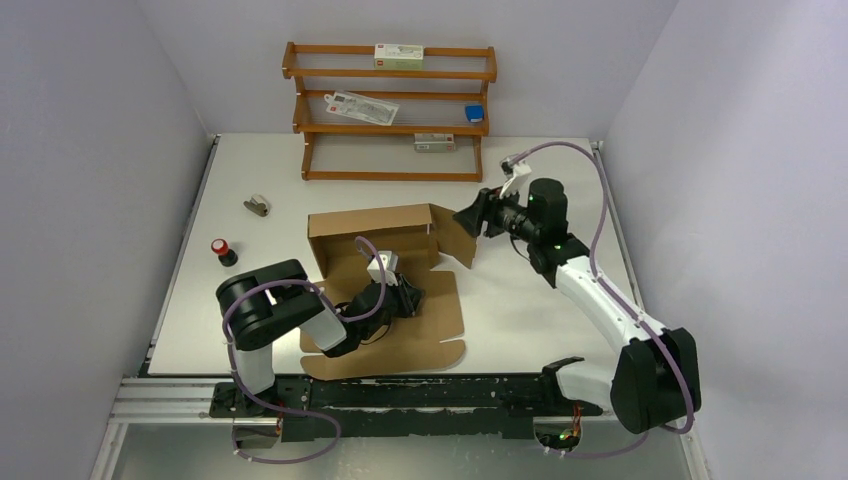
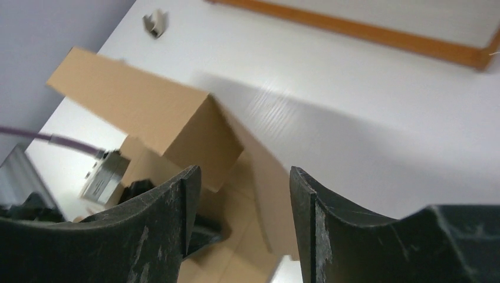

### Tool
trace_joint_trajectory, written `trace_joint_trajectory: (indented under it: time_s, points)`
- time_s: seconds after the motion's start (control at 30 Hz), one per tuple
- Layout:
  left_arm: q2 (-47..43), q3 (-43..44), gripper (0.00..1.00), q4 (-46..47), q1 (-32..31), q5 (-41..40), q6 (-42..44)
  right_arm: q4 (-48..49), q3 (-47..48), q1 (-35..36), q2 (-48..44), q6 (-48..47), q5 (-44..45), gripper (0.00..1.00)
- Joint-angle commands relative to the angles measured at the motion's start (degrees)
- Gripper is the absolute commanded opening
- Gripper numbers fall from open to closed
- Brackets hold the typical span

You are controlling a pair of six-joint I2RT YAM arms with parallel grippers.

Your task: Fold the paper box

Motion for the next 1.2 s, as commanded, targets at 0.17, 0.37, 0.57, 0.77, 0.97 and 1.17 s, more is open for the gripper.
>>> trace_joint_trajectory:
  time_s: [0.17, 0.37, 0.57, 0.77, 0.97, 1.17]
  points:
    - [0.4, -1.3, 0.24, -4.5, -0.3, -0.1, 0.8, 1.1, 5.9, -7.0, -1.0, -1.9, 9.5, 0.6]
    - [-0.1, -1.2, 0.24, -4.9, -0.3, -0.1, 1.0, 1.6, 7.4, -8.2, 7.7, -8.9, 2.9, 0.58]
    - [0.0, -0.9, 0.24, -5.2, -0.4, 0.0, 1.0, 3.1, 4.0, -7.7, 10.7, -11.5, -6.7, 0.57]
    - [0.6, -0.7, 0.24, -5.0, -0.3, 0.4, 0.8, 4.9, 0.5, -5.1, 11.7, -11.4, -9.7, 0.57]
    - [0.4, -0.6, 0.24, -5.1, -0.4, 0.6, 0.8, 7.6, -2.8, -1.1, 12.4, -10.0, -11.2, 0.58]
    - [0.3, -0.7, 0.24, -5.0, -0.4, 0.7, 0.8, 9.4, -4.4, 2.3, 12.8, -9.5, -11.3, 0.62]
